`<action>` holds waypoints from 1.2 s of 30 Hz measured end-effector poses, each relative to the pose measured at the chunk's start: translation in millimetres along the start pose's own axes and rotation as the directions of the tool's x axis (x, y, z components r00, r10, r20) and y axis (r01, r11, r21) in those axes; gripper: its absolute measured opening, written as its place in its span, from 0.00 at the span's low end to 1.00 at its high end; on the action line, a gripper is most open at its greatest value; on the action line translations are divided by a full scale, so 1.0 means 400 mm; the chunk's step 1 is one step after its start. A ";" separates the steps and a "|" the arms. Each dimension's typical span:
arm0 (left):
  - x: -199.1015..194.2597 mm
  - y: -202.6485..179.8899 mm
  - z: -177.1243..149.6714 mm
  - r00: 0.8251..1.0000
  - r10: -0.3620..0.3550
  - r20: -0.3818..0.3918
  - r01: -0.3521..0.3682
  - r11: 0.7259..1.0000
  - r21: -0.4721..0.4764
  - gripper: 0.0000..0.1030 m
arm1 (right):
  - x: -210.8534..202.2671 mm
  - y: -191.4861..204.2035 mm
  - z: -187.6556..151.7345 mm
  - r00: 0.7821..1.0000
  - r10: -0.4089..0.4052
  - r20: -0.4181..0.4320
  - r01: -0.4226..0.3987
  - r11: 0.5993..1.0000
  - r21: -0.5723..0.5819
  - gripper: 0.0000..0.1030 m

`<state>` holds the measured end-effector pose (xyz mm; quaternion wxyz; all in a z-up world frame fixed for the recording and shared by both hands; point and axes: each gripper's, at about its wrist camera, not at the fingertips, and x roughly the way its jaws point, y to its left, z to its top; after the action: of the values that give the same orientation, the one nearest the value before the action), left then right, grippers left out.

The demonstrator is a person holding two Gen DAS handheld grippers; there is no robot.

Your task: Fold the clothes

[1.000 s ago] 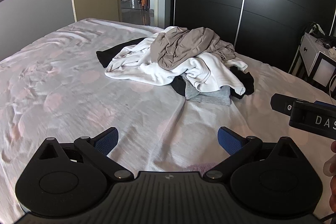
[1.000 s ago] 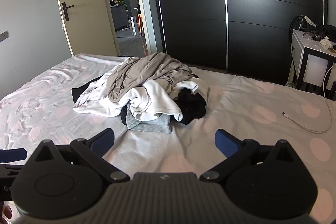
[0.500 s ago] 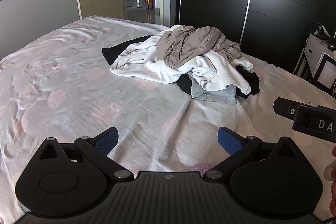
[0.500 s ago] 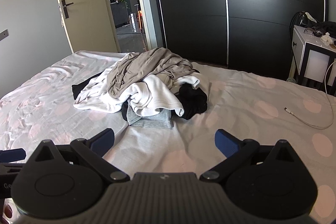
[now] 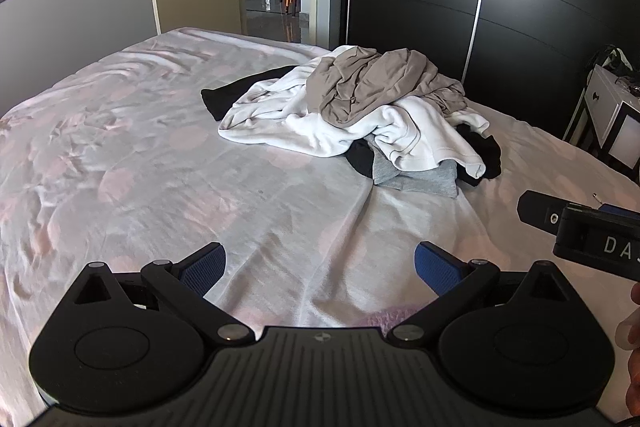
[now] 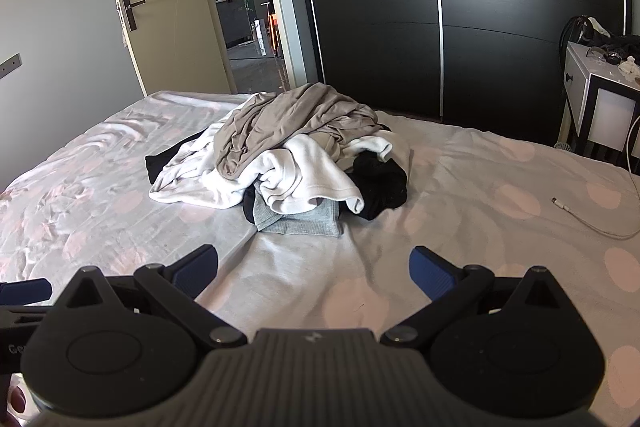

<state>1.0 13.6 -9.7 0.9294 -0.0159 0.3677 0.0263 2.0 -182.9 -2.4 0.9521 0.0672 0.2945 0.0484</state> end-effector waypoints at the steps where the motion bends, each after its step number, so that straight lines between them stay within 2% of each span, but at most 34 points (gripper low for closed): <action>1: 0.000 0.002 0.000 1.000 0.001 -0.001 -0.001 1.000 0.000 1.00 | -0.002 0.003 -0.001 1.000 0.001 0.003 -0.001 1.000 -0.006 0.99; 19: -0.002 0.002 0.003 1.000 0.013 -0.003 -0.013 1.000 0.001 1.00 | -0.005 0.017 0.000 1.000 0.015 0.006 -0.014 1.000 -0.024 0.99; 36: 0.017 0.024 0.008 1.000 0.016 -0.019 -0.016 1.000 -0.002 1.00 | 0.044 0.030 0.014 0.998 0.046 -0.036 -0.048 0.998 -0.045 0.99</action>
<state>7.6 23.7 -12.0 0.9256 -0.0143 0.3767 0.0341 18.9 -169.2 -5.8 0.9466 0.0515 0.3083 0.0785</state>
